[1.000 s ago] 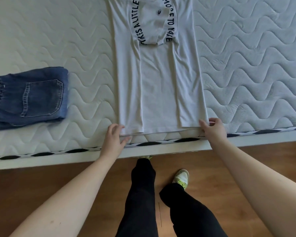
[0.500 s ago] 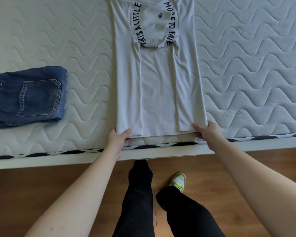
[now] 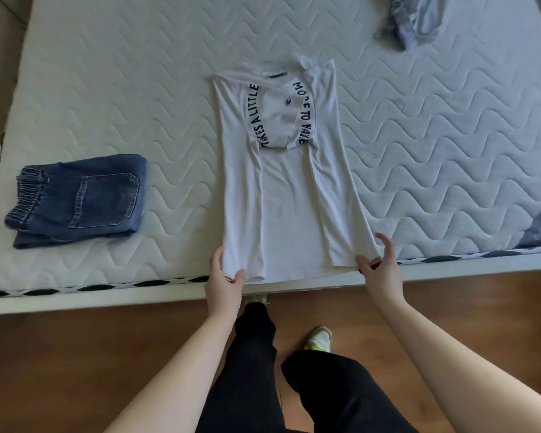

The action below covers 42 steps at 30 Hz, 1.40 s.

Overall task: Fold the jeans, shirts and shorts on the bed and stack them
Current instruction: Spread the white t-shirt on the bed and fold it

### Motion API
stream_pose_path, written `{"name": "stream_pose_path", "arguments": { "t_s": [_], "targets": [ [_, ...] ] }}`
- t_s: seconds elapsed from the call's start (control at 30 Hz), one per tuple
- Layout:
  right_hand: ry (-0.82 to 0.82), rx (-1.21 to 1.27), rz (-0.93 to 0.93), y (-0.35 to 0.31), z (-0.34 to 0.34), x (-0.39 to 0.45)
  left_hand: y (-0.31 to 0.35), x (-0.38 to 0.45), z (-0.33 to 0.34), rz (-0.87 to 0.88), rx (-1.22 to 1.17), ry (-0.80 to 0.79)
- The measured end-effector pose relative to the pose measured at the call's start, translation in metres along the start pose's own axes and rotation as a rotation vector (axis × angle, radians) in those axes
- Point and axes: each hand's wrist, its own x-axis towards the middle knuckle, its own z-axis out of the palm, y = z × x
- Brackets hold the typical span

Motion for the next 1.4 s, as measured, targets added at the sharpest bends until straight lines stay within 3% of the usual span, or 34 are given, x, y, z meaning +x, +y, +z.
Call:
{"name": "stream_pose_path", "arguments": {
  "t_s": [0.3,0.4,0.53,0.67,0.83,0.93,1.03,1.2,1.4],
  "targets": [
    [-0.246,-0.246,-0.256,-0.012,-0.057,-0.063,0.006,-0.059,-0.058,0.100,0.281,-0.365],
    [-0.286,-0.356,-0.311,-0.011,-0.068,-0.082,0.010,-0.077,-0.071,0.151,0.426,-0.310],
    [-0.190,-0.480,-0.336,-0.012,-0.079,-0.104,0.016,-0.099,-0.084,0.236,0.536,-0.146],
    [-0.137,-0.563,-0.401,-0.018,-0.089,-0.122,0.021,-0.116,-0.098,0.241,0.585,-0.096],
    [-0.069,-0.659,-0.539,-0.027,-0.100,-0.125,0.032,-0.119,-0.111,0.608,0.759,-0.057],
    [-0.022,-0.680,-0.675,-0.050,-0.106,-0.116,0.053,-0.103,-0.118,0.714,0.805,-0.068],
    [-0.037,-0.662,-0.787,-0.081,-0.107,-0.097,0.079,-0.075,-0.121,0.739,0.843,-0.206],
    [-0.076,-0.720,-0.831,-0.129,-0.099,-0.059,0.120,-0.017,-0.126,0.594,0.803,-0.446],
    [-0.197,-0.799,-0.854,-0.191,-0.086,-0.009,0.166,0.071,-0.121,0.681,0.802,-0.671]
  ]
}}
